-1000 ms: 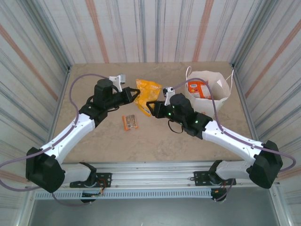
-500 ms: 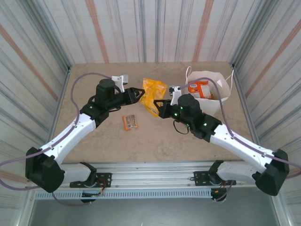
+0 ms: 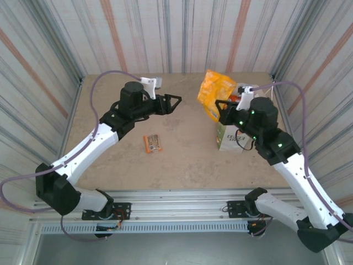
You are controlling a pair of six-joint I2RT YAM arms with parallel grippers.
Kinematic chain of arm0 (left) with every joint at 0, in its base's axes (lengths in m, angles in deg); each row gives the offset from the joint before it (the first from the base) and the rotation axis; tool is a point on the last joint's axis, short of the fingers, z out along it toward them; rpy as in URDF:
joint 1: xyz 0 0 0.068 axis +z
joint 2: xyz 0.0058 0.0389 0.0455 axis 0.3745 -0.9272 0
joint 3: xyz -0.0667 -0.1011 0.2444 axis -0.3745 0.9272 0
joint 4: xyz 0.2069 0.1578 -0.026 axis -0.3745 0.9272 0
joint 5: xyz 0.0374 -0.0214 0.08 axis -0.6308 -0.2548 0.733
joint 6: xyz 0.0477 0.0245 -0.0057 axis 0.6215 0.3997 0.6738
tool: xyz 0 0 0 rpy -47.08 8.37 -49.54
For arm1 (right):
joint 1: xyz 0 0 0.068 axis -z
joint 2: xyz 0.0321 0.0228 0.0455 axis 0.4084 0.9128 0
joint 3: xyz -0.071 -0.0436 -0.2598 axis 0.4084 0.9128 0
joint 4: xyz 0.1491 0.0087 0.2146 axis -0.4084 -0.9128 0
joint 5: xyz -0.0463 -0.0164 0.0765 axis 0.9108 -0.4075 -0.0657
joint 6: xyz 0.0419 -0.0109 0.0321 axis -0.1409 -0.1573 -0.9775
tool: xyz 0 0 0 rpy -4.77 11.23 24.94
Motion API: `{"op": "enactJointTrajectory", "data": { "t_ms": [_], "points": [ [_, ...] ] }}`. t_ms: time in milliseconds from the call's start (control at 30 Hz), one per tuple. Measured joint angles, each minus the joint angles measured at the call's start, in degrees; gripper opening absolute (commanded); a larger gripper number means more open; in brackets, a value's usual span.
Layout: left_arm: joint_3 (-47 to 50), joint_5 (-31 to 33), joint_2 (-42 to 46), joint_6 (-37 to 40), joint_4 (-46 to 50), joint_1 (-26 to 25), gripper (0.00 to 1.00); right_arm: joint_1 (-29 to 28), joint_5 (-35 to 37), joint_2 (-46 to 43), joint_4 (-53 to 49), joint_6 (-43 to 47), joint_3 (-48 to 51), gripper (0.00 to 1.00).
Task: Place the snacks into the paper bag
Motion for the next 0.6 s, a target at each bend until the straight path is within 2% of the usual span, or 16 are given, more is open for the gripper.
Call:
{"op": "enactJointTrajectory", "data": {
  "t_ms": [400, 600],
  "points": [
    [-10.7, -1.7, -11.0, 9.2, 0.0, -5.9, 0.77, 25.5, -19.5, 4.4, -9.0, 3.9, -11.6, 0.00],
    [-15.4, -3.3, -16.3, 12.6, 0.0, -8.3, 0.77, 34.8, -28.0, 7.2, -9.6, 3.9, -13.7, 0.00]
  ]
}}
